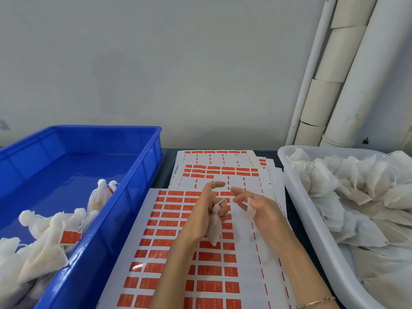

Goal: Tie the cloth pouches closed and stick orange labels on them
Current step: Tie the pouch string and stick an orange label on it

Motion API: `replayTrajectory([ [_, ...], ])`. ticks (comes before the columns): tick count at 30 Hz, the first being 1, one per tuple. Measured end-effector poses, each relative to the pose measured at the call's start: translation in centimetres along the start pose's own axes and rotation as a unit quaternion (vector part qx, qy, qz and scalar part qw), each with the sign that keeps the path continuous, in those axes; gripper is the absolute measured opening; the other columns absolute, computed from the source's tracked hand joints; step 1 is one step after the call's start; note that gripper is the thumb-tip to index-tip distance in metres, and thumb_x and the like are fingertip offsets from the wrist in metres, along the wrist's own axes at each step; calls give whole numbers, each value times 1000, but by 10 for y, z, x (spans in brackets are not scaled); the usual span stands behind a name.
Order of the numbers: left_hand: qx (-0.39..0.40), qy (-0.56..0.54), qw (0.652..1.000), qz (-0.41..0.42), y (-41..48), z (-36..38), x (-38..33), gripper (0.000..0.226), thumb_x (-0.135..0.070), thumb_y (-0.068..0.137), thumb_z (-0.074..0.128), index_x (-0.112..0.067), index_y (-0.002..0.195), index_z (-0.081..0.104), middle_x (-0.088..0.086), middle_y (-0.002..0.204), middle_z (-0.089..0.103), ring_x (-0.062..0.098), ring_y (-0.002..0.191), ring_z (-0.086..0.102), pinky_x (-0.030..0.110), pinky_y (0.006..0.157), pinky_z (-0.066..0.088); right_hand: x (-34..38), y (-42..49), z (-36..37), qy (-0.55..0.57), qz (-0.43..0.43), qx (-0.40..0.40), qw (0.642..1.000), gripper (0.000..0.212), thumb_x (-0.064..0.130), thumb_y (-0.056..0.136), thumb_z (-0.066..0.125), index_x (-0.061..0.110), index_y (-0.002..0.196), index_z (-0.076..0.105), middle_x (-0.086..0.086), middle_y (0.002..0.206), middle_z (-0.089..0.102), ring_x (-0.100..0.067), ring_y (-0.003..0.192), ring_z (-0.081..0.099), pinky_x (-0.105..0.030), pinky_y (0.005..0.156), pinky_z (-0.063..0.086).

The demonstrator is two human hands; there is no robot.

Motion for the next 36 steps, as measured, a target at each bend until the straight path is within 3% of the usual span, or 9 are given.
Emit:
replayTrajectory([
  [3, 35, -12, 998, -58, 4, 3, 12, 27, -28, 95, 46, -17, 119, 52, -2, 73, 65, 12, 61, 59, 23, 56, 50, -10, -4, 16, -19, 39, 31, 999, 30, 19, 97, 48, 25, 80, 72, -1, 116, 68, -4, 94, 66, -18, 83, 49],
  [6, 25, 43, 989, -139, 2, -3, 27, 21, -20, 97, 51, -18, 118, 49, 0, 90, 66, 10, 64, 59, 16, 59, 48, -8, -7, 16, -14, 40, 45, 998, 33, 29, 94, 45, 18, 86, 75, -1, 103, 73, -15, 97, 67, -27, 94, 49],
  [7, -28, 78, 991, -109, 6, -9, 19, 20, -24, 95, 52, -20, 114, 50, -4, 96, 64, 7, 72, 62, 14, 64, 50, -5, -9, 16, -11, 33, 52, 998, 36, 36, 88, 46, 15, 92, 76, -2, 104, 73, -17, 103, 66, -31, 98, 47],
  [10, -17, 115, 992, -40, -6, -2, 0, 32, -41, 81, 44, -29, 109, 52, -11, 122, 54, 12, 108, 60, 30, 90, 53, -3, -12, 9, 31, 33, 51, 998, 39, 39, 83, 48, 17, 102, 74, -6, 109, 71, -21, 108, 65, -39, 105, 42],
  [15, -44, 147, 988, -7, -3, -9, -5, 25, -47, 76, 61, -34, 97, 56, -21, 84, 67, -1, 82, 65, 8, 62, 48, 1, -10, 7, 116, 19, 60, 991, 28, 37, 86, 49, 38, 98, 74, -5, 115, 70, -24, 111, 64, -42, 103, 43],
  [17, -66, 180, 981, 9, -1, -13, -3, 6, -33, 84, 66, -33, 88, 61, -23, 82, 65, -3, 82, 62, 5, 63, 45, 3, -10, 6, 147, 18, 69, 987, 29, 37, 88, 48, 39, 101, 73, -5, 119, 68, -24, 114, 62, -40, 101, 46],
  [21, -78, 203, 976, 28, 0, -15, -7, 6, -30, 87, 67, -32, 81, 65, -25, 82, 65, -6, 86, 59, 1, 66, 42, 1, -9, 1, 164, 25, 64, 984, 29, 34, 91, 48, 30, 102, 75, -12, 119, 67, -29, 114, 62, -40, 101, 43],
  [27, -78, 182, 980, 31, -3, -18, -15, 5, -30, 84, 70, -33, 81, 67, -27, 84, 65, -6, 86, 60, 2, 62, 44, -5, -3, -34, 141, 30, -88, 986, 26, 20, 83, 65, 2, 103, 66, -12, 103, 72, -28, 95, 70, -46, 100, 48],
  [36, -12, 146, 989, 31, -7, -1, -19, 10, -28, 80, 75, -36, 75, 72, -20, 82, 70, -1, 82, 65, 5, 63, 47, -1, -12, -41, 38, -7, -180, 983, 15, 28, 82, 73, 17, 93, 73, 2, 89, 76, -17, 86, 72, -47, 96, 50],
])
Point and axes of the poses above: each hand's wrist, its own y-axis towards the middle knuckle, its own z-axis out of the palm, x = y × z, the point moved 10 cm from there along y, towards the middle knuckle
